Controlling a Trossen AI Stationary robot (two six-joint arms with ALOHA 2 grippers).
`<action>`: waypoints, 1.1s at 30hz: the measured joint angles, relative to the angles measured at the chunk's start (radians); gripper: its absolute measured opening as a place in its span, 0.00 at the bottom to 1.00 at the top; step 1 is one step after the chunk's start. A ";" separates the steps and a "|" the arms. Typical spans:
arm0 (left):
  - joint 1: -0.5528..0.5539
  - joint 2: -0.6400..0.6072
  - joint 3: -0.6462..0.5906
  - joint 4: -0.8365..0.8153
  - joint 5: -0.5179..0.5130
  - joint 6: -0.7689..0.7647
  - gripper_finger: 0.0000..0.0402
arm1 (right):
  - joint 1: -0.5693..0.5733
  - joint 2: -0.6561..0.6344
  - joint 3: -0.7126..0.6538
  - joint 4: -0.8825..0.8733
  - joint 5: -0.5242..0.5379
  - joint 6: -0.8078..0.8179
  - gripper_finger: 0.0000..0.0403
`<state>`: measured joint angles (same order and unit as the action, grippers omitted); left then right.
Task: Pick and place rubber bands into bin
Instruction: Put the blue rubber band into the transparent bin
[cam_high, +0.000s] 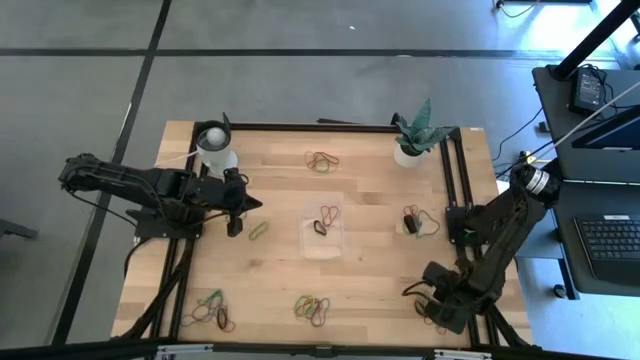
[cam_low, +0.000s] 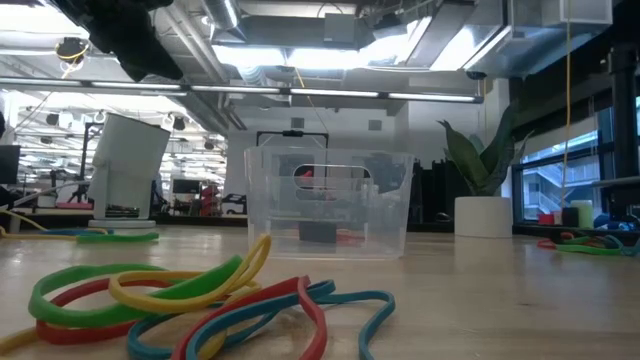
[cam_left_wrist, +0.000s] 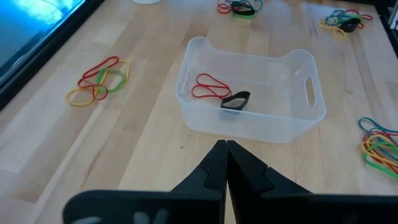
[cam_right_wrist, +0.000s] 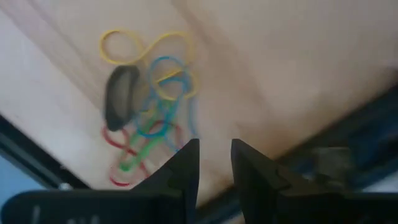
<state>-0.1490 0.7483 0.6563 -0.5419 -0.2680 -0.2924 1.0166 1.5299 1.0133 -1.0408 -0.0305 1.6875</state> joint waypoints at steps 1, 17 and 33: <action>0.000 0.000 0.000 0.000 0.000 0.000 0.01 | 0.004 0.000 -0.023 0.046 0.000 0.018 0.24; 0.000 0.000 0.000 0.000 0.000 0.000 0.01 | 0.009 0.001 -0.165 0.321 0.000 0.081 0.24; 0.000 0.000 0.000 0.000 0.000 0.000 0.02 | 0.009 0.010 -0.252 0.468 0.002 0.085 0.24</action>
<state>-0.1490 0.7486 0.6563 -0.5419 -0.2684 -0.2924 1.0256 1.5404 0.7612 -0.5732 -0.0280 1.7721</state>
